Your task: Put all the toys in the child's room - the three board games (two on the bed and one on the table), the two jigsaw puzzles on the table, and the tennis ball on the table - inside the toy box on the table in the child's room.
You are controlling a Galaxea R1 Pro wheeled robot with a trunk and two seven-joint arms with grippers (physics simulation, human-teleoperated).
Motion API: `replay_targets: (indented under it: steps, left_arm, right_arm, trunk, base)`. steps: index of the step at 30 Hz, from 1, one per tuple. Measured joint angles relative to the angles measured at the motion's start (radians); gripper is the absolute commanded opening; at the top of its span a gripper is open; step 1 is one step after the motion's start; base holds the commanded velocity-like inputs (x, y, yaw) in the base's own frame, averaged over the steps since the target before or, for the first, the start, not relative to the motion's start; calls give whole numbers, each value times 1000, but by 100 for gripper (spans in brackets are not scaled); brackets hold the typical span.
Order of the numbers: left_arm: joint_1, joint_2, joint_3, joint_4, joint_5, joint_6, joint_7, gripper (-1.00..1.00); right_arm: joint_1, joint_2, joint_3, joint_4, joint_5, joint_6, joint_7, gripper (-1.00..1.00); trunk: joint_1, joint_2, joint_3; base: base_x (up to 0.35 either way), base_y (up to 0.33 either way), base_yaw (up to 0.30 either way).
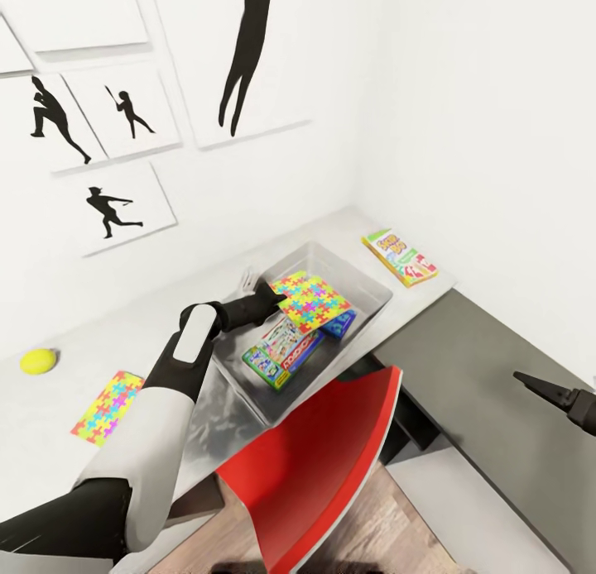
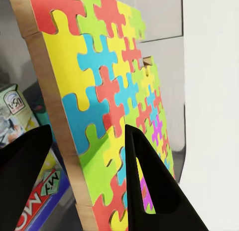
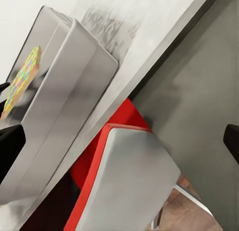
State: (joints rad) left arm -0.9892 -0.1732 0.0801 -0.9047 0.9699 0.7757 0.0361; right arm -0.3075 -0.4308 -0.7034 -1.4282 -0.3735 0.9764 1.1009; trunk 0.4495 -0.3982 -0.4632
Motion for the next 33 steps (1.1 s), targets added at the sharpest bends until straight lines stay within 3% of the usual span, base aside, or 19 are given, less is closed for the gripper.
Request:
replay_targets:
  steps: [15,33]
  left_arm:
    - [-20,0,0,-2,0,0,0,-100]
    - [-27,0,0,-11,2,0,0,-100]
  right_arm:
    - [0,0,-1,0,0,0,0,100]
    - [0,0,-2,0,0,0,0,100]
  trunk:
    - [0,0,-24]
    - [0,0,-28]
  base:
    - [0,0,0]
    - [0,0,-66]
